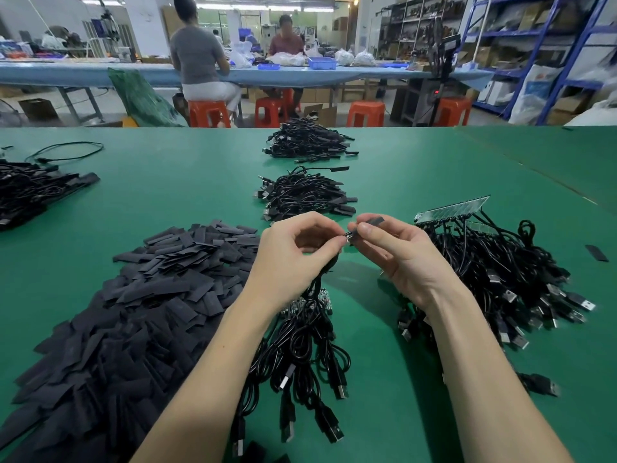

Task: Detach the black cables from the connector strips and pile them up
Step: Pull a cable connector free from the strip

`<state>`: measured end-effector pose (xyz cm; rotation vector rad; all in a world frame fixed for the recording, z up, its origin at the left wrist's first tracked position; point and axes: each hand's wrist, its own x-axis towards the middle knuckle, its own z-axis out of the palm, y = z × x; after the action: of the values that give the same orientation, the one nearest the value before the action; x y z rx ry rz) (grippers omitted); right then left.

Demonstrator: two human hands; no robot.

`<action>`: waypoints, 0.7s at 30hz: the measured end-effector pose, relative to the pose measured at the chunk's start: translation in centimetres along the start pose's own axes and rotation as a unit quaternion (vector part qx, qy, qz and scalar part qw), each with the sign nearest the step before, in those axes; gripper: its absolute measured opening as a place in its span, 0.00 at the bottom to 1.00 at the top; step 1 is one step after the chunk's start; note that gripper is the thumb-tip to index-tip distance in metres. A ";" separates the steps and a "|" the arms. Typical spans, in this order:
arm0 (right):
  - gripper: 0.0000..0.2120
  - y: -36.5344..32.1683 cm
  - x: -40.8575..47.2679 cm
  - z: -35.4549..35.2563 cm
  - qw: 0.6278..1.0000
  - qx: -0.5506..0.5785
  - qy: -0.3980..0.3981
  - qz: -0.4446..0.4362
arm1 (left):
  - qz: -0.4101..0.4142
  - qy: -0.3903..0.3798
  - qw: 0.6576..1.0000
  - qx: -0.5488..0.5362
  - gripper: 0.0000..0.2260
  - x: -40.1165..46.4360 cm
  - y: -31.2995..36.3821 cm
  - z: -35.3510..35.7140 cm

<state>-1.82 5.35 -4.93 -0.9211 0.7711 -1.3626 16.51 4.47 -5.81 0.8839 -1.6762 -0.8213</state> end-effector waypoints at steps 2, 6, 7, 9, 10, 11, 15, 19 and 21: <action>0.10 0.0 -0.1 -0.1 1.000 -0.009 -0.010 0.002 | -0.001 -0.001 1.000 -0.006 0.04 0.0 -0.1 0.0; 0.11 0.1 -0.1 0.1 1.000 -0.017 0.001 -0.007 | 0.001 0.000 1.000 -0.017 0.03 0.0 -0.3 0.2; 0.10 0.2 -0.1 0.1 1.000 -0.013 0.004 -0.010 | 0.005 0.001 1.000 -0.019 0.03 0.0 -0.3 0.3; 0.09 0.4 0.0 0.3 1.000 0.001 0.012 -0.010 | 0.014 0.002 1.000 -0.021 0.03 0.0 -0.3 0.4; 0.07 0.5 0.0 0.4 1.000 0.009 0.014 -0.007 | 0.017 0.002 1.000 -0.021 0.03 0.0 -0.3 0.4; 0.06 0.6 0.1 0.4 1.000 0.014 0.016 -0.004 | 0.019 0.001 1.000 -0.019 0.03 0.0 -0.3 0.3; 0.08 0.6 0.1 0.4 1.000 0.005 0.009 0.001 | 0.028 0.000 1.000 -0.005 0.01 0.0 -0.3 0.2; 0.09 0.4 -0.1 0.3 1.000 -0.020 0.000 -0.004 | 0.033 0.003 0.999 -0.007 0.02 0.0 -0.2 0.3; 0.10 0.4 -0.1 0.3 1.000 -0.027 0.001 -0.005 | 0.025 0.003 1.000 -0.013 0.02 0.0 -0.2 0.4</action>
<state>-1.33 5.47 -5.18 -0.9664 0.8097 -1.3569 16.19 4.40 -6.03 0.8231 -1.6729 -0.8035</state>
